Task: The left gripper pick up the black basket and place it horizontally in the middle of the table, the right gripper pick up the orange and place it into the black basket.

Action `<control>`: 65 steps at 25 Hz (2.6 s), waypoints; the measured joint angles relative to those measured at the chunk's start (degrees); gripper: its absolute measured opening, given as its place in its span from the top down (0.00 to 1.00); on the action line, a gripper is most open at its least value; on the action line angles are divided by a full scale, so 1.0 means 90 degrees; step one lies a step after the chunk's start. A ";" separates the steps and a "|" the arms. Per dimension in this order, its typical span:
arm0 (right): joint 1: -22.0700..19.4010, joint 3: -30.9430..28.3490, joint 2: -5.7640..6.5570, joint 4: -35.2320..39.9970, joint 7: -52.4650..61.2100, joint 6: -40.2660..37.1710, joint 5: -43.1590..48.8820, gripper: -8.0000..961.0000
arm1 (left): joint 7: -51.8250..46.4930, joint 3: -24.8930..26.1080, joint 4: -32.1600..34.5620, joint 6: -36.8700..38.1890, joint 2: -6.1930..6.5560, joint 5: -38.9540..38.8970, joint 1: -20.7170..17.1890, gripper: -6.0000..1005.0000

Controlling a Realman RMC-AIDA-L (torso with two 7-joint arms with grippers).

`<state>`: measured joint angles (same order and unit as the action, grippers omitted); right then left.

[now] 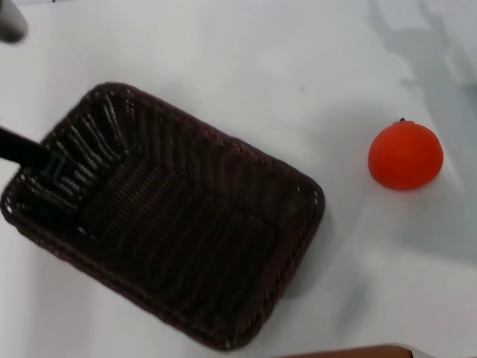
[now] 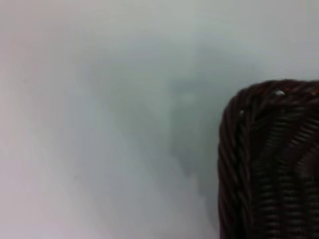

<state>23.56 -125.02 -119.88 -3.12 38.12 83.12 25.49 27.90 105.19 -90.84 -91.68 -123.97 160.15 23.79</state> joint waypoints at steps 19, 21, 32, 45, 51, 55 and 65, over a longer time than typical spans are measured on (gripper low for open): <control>0.0185 -0.0040 0.0029 -0.0201 -0.0025 -0.0477 0.0046 0.01 | -0.2441 0.1048 -0.1103 0.0310 -0.0036 -0.1171 -0.1469 0.82; 0.0200 -0.0036 0.0029 -0.0260 -0.0025 -0.0525 0.0051 0.01 | -0.2590 0.1099 -0.1243 0.0469 -0.0035 -0.1437 -0.1744 0.82; 0.0242 0.0254 0.0029 -0.0415 0.0017 -0.0593 0.0060 0.01 | -0.2739 0.0558 -0.1080 0.0666 -0.0052 -0.1677 -0.1960 0.85; -0.0024 0.0704 0.0020 -0.0390 0.0139 -0.0368 0.0058 0.04 | -0.2659 0.0602 -0.0787 0.0721 -0.0006 -0.2021 -0.1900 0.74; -0.0270 0.1377 0.0052 -0.0418 0.0141 -0.0126 0.0065 0.06 | -0.2371 0.1282 -0.1114 0.0347 -0.0005 -0.2042 -0.1928 0.58; -0.0554 0.2024 0.0084 -0.0426 0.0150 -0.0030 0.0091 0.07 | -0.1893 0.2031 -0.1294 0.0310 -0.0004 -0.2292 -0.1924 0.41; -0.1103 0.2693 0.0142 -0.0376 0.0299 -0.0016 0.0582 0.10 | 0.0996 0.4015 -0.0085 0.0644 -0.0017 -0.6008 -0.1872 0.11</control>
<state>13.63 -100.78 -118.60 -6.50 40.81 82.97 30.72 36.86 141.32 -91.61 -85.88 -124.13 106.08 6.94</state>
